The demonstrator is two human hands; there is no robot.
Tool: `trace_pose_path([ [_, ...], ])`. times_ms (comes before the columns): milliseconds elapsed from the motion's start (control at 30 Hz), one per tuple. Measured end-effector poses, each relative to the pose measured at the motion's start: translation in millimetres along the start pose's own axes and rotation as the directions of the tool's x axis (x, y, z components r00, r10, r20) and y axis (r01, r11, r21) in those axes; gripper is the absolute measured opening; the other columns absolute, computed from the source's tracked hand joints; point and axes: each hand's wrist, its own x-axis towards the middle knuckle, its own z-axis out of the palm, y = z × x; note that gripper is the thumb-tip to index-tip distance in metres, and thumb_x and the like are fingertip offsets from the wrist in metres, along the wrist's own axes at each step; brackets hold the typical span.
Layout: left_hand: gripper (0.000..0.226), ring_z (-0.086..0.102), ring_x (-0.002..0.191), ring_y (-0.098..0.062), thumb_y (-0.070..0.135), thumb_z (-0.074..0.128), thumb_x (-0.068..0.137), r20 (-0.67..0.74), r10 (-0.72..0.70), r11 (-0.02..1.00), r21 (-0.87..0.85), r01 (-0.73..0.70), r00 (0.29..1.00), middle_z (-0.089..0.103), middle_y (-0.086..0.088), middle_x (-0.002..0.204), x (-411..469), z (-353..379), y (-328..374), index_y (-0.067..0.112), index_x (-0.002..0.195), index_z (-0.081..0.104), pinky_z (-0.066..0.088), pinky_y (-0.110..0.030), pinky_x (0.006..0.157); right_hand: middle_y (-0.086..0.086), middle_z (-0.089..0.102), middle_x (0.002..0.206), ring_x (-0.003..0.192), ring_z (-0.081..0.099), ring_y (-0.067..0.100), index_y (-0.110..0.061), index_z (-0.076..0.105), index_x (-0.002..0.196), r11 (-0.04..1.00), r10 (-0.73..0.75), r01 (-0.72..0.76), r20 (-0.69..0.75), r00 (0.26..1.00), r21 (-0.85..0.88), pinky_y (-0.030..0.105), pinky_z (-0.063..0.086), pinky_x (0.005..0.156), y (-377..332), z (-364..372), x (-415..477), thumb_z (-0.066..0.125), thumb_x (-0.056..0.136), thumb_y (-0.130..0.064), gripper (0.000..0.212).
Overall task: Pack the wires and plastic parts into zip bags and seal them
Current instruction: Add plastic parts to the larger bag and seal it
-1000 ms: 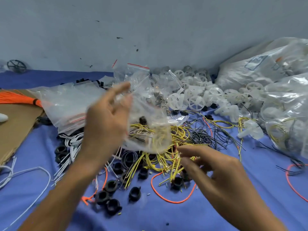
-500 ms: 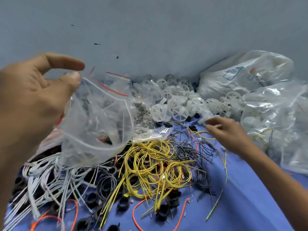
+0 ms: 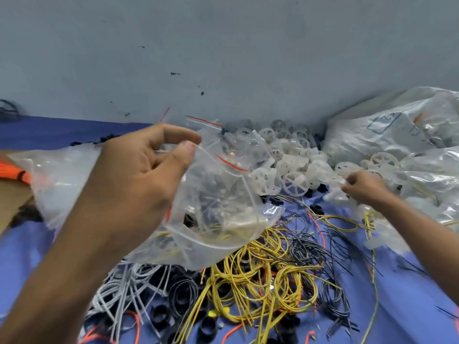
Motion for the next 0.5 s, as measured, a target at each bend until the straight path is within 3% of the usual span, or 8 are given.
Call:
trace_pose_path([
  [67,0.013,0.028,0.029,-0.005,0.029,0.061,0.099,-0.014,-0.015,1.000,0.025,0.015,1.000,0.040,0.004,0.038,0,2,2,0.032,0.097,0.073,0.025,-0.009,0.037,0.011,0.067,0.064,0.062,0.063,0.022,-0.008,0.069,0.077,0.997,-0.077,0.077,0.009,0.997,0.008,0.031,0.043,0.059,-11,-33,-18,0.066,0.091,-0.019,0.018],
  [133,0.015,0.032,0.030,-0.005,0.028,0.060,0.099,-0.033,0.003,0.997,0.081,-0.001,0.999,0.045,0.006,0.040,0,4,4,0.031,0.094,0.074,0.026,-0.011,0.036,0.017,0.070,0.077,0.065,0.056,0.018,-0.005,0.072,0.088,0.963,-0.191,0.186,0.009,0.981,0.195,0.034,0.046,0.061,-28,-73,-44,0.070,0.091,-0.018,0.014],
  [233,0.016,0.035,0.033,-0.006,0.026,0.060,0.099,-0.068,0.021,0.991,0.133,-0.012,0.997,0.050,0.009,0.042,-1,5,5,0.029,0.091,0.074,0.028,-0.015,0.037,0.008,0.073,0.092,0.070,0.062,0.009,-0.010,0.074,0.105,0.739,-0.361,0.262,0.037,0.932,0.621,0.017,0.049,0.053,-65,-140,-105,0.068,0.090,-0.011,0.016],
  [300,0.016,0.037,0.033,-0.003,0.024,0.060,0.100,-0.084,0.017,0.991,0.131,-0.006,0.996,0.049,0.014,0.040,-1,7,6,0.027,0.094,0.075,0.031,-0.013,0.038,0.005,0.077,0.094,0.071,0.070,0.008,-0.013,0.075,0.108,0.589,-0.519,0.299,0.067,0.852,0.750,0.013,0.051,0.055,-90,-171,-151,0.064,0.090,-0.010,0.022],
  [400,0.016,0.038,0.033,-0.003,0.024,0.061,0.100,-0.094,0.002,0.993,0.118,0.009,0.996,0.048,0.014,0.038,-5,9,9,0.024,0.100,0.076,0.032,-0.013,0.040,0.002,0.077,0.084,0.056,0.068,0.006,-0.019,0.078,0.103,0.508,-0.686,0.441,0.038,0.727,0.740,0.013,0.050,0.051,-136,-200,-208,0.064,0.088,-0.008,0.023],
  [500,0.017,0.044,0.037,-0.003,0.027,0.061,0.099,-0.090,-0.004,0.994,0.105,0.014,0.996,0.064,0.008,0.051,-7,9,13,0.025,0.103,0.078,0.038,-0.017,0.043,-0.007,0.078,0.088,0.069,0.072,0.007,-0.030,0.078,0.100,0.541,-0.784,0.616,0.076,0.617,0.572,0.014,0.055,0.061,-178,-206,-240,0.071,0.085,-0.022,0.019],
])
